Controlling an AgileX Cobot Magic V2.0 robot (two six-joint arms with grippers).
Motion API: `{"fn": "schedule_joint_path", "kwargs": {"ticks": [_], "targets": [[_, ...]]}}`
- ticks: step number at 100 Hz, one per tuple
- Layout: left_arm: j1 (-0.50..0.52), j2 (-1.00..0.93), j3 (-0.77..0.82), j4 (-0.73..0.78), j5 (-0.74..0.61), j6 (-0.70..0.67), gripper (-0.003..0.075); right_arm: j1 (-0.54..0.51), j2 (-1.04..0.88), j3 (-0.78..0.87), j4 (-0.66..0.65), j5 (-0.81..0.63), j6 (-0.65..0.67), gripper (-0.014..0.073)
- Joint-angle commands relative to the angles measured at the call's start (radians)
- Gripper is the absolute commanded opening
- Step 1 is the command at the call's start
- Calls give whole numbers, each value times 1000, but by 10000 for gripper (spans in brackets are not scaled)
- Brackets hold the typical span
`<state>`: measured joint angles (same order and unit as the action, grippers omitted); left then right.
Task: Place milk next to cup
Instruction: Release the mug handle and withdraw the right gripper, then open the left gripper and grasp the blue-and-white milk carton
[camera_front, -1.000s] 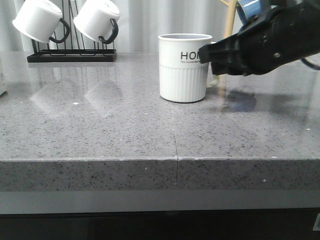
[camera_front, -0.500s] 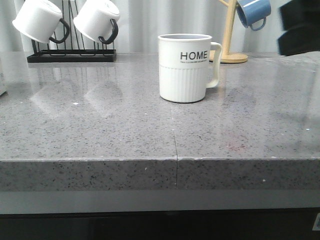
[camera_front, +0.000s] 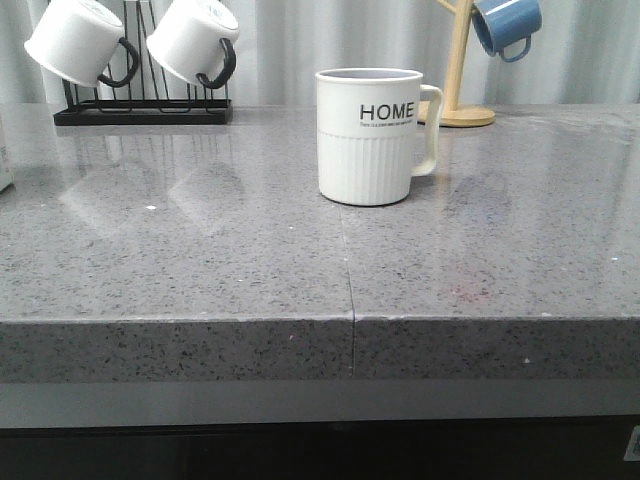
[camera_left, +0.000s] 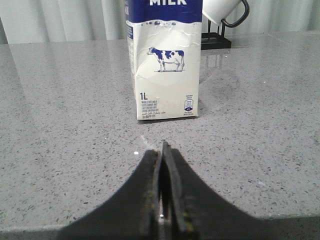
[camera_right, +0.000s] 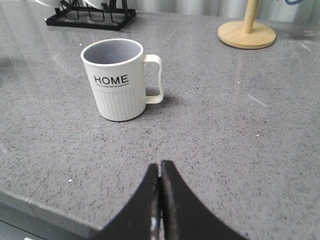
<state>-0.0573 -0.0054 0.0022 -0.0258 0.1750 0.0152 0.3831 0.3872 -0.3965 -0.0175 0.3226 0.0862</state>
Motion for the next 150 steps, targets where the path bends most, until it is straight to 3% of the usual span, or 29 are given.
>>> {"fn": "schedule_joint_path", "kwargs": {"ticks": [1,36,74,85,95,99,104,119,150], "targets": [[3,-31,41,-2,-79,-2,-21,-1,-79,-22,5,1,-7,-39],[3,-31,-27,1,-175,-2,-21,-1,-191,-22,5,157,-7,-39],[-1,162,-324,-54,48,-2,-10,-1,-191,-22,5,157,-7,-39],[-1,274,-380,-54,101,-2,154,-1,-191,-22,5,157,-7,-39],[-1,357,-401,-54,57,-2,455,-1,-191,-22,5,157,-7,-39],[-1,386,-403,-54,10,-2,612,-1,-191,-22,5,157,-7,-39],[-1,420,-403,-54,-36,-2,723,-1,-191,-22,5,157,-7,-39],[-1,513,-403,-116,-175,-2,613,-1,-191,-22,5,157,-7,-39],[-1,688,-486,-123,-240,-2,608,-1,-191,-22,5,157,-7,-39]]}}
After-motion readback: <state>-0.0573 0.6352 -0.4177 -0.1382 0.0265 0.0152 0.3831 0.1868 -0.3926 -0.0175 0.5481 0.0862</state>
